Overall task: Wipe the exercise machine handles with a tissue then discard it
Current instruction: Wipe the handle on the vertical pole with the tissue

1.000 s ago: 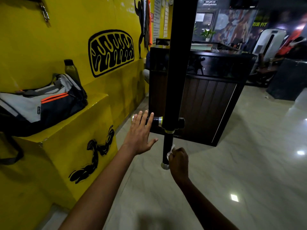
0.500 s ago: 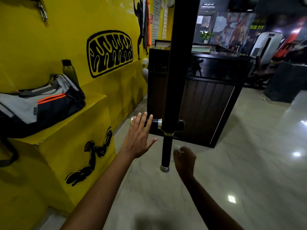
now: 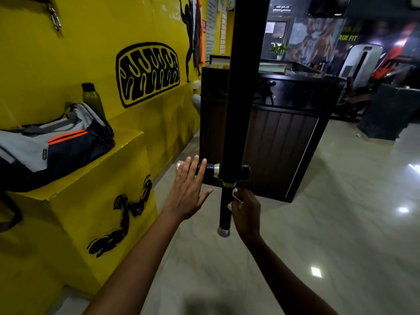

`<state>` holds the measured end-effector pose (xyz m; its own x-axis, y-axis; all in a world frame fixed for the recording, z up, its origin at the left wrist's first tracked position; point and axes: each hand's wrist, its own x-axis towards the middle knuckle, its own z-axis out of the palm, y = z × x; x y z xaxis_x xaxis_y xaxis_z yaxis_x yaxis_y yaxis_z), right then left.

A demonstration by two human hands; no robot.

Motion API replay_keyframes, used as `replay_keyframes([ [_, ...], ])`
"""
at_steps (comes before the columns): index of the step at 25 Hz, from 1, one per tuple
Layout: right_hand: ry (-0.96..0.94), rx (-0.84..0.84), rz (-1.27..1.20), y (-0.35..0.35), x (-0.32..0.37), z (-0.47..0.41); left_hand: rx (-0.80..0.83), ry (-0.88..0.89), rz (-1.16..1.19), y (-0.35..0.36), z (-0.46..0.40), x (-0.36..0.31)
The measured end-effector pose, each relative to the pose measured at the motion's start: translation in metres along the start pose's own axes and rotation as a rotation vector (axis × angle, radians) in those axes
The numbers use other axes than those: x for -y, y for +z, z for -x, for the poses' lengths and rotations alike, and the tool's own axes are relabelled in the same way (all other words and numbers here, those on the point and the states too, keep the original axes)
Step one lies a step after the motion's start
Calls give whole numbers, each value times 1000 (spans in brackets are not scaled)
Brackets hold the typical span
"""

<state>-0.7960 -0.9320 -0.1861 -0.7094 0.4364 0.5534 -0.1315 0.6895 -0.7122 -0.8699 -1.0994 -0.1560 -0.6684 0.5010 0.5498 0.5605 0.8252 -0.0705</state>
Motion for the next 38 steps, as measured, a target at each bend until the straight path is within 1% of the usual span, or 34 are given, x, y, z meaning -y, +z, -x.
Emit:
replay_keyframes([
  [5, 34, 53, 33, 2, -9, 18, 1, -5, 16, 2, 0, -2],
  [8, 72, 52, 23, 2, -12, 29, 4, -5, 18, 1, 0, -2],
  [14, 64, 87, 106, 10, -24, 51, -7, -4, -1, 2, 1, -2],
  [20, 105, 138, 133, 10, -31, 55, -1, -7, 15, 5, 0, -1],
  [25, 76, 172, 140, 10, -37, 57, 9, -3, -1, 4, 0, -1],
  [28, 102, 213, 147, 9, -41, 56, 12, -3, -3, 3, 1, -1],
  [30, 149, 197, 120, 5, -41, 48, 17, -3, 8, 2, 1, -1],
  [33, 191, 87, 12, -9, -27, 20, 20, 6, 5, 1, 0, -1],
  [34, 216, 79, -14, -13, -18, 7, 19, 7, 2, 0, 0, 0],
  [36, 272, 93, -79, -18, -4, -20, 16, 11, 5, 0, 1, 0],
  [38, 341, 145, -174, -16, 1, -41, 15, 11, 11, 0, 1, 0],
])
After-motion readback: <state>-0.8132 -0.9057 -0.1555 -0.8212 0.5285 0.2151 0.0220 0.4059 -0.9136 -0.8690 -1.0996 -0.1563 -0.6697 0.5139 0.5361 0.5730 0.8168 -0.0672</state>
